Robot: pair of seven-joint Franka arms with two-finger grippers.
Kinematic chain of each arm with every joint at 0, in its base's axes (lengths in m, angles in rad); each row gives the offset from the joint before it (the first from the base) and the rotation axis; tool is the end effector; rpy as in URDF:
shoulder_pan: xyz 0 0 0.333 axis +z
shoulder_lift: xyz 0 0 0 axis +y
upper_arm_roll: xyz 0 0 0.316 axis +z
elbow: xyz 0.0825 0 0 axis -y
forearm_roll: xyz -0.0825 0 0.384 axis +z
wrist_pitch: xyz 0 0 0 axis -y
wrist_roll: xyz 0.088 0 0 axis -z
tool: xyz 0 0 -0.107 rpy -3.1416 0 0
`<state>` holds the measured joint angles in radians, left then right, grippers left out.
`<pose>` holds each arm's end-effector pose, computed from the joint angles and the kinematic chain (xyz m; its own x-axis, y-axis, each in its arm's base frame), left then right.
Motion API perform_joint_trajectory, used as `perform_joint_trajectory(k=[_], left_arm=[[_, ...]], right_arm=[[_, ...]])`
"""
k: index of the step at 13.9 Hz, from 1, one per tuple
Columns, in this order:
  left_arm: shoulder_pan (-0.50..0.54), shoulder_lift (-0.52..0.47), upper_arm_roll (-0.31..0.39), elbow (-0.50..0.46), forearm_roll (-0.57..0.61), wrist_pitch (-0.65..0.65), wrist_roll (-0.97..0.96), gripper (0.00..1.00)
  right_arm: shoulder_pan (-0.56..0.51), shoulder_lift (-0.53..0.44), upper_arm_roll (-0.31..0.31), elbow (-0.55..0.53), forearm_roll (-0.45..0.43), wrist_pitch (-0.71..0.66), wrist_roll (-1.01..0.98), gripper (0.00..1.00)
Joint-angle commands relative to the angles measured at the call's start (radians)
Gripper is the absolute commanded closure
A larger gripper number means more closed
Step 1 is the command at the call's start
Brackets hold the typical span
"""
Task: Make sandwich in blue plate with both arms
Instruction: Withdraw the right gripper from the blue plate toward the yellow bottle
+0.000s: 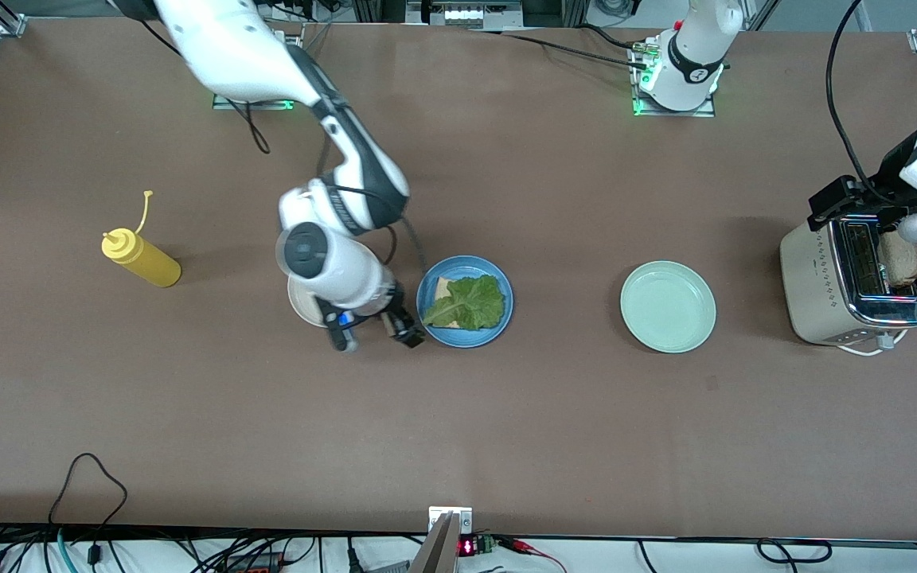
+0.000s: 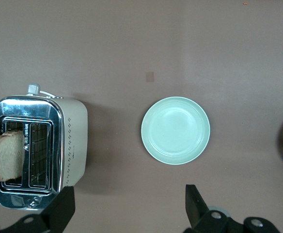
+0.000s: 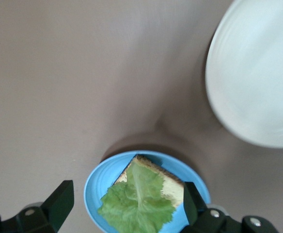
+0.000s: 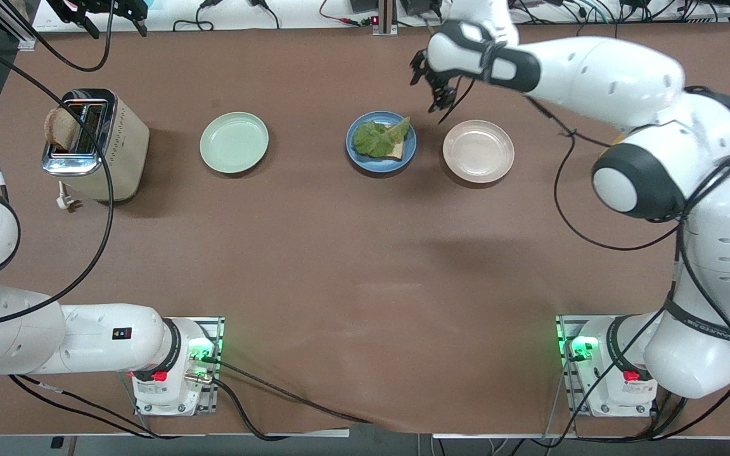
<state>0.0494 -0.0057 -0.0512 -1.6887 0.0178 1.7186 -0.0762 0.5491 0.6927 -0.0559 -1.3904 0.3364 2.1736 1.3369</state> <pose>0.5633 0.0006 0.5847 0.9967 0.0717 0.0368 0.0723 -0.9973 -0.0152 0.6405 0.3685 0.3106 0.5317 -0.8149 -0.2308 -0.8468 -0.5165 -0.1270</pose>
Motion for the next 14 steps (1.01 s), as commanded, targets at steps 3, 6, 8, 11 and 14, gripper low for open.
perform_joint_trajectory(k=[3, 6, 8, 11, 14], left_arm=[[0.0, -0.016, -0.001, -0.023, -0.019, 0.026, 0.001, 0.0], [-0.008, -0.014, -0.001, -0.022, -0.019, 0.024, 0.001, 0.0], [-0.008, -0.014, -0.001, -0.023, -0.019, 0.021, 0.001, 0.0], [-0.01, -0.016, -0.012, -0.02, -0.019, 0.021, 0.001, 0.0], [-0.01, -0.016, -0.012, -0.02, -0.019, 0.019, 0.001, 0.0]], right_arm=[[-0.142, -0.148, 0.008, -0.021, -0.004, -0.249, -0.377, 0.0], [-0.24, -0.228, 0.008, -0.025, -0.039, -0.424, -0.64, 0.0], [-0.294, -0.28, 0.008, -0.035, -0.039, -0.487, -0.74, 0.0], [-0.369, -0.332, 0.008, -0.036, -0.054, -0.624, -0.911, 0.0], [-0.423, -0.405, 0.008, -0.07, -0.066, -0.751, -1.079, 0.0]])
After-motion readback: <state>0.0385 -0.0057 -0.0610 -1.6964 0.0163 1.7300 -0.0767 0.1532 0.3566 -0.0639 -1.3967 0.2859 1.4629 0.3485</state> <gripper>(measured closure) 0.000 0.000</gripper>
